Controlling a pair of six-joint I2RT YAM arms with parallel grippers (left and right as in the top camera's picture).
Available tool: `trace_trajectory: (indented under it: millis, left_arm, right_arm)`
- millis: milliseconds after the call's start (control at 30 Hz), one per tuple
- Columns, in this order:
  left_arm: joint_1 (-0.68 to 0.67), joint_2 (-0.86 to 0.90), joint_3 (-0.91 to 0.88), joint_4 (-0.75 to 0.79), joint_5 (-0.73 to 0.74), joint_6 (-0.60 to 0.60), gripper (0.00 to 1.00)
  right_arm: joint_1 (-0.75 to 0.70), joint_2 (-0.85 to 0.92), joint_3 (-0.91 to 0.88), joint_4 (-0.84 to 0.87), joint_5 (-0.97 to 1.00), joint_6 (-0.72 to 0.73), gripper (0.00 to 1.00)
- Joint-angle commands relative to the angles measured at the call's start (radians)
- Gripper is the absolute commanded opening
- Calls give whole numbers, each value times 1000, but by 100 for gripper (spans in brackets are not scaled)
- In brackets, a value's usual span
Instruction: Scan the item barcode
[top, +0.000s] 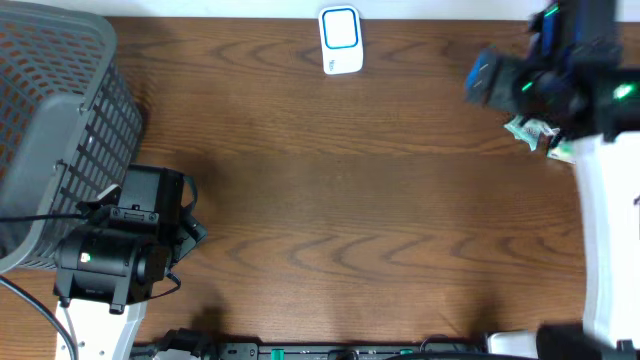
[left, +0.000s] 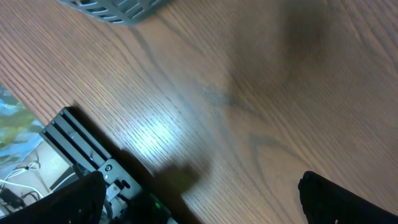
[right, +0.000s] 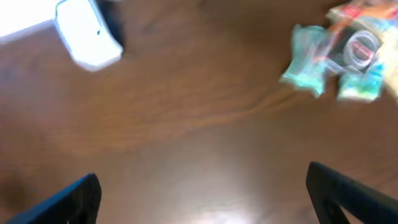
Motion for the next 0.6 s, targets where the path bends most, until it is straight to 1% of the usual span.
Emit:
trace_trajectory:
  millis: [0, 167, 267, 433, 567]
  left_arm:
    - [4, -5, 19, -3, -16, -10, 98]
    - [4, -5, 19, -3, -16, -10, 98]
    - [4, -5, 19, -3, -16, -9, 98]
    - [4, -5, 19, -3, -16, -9, 98]
    - [4, -5, 19, -3, -16, -9, 97]
  right_arm:
    - [88, -128, -179, 55, 100, 56, 99]
    - [199, -373, -478, 216, 133, 64, 99]
    - [238, -494, -612, 248, 116, 74, 99]
    - [252, -615, -734, 229, 35, 76, 99]
    - [252, -648, -773, 183, 26, 76, 99]
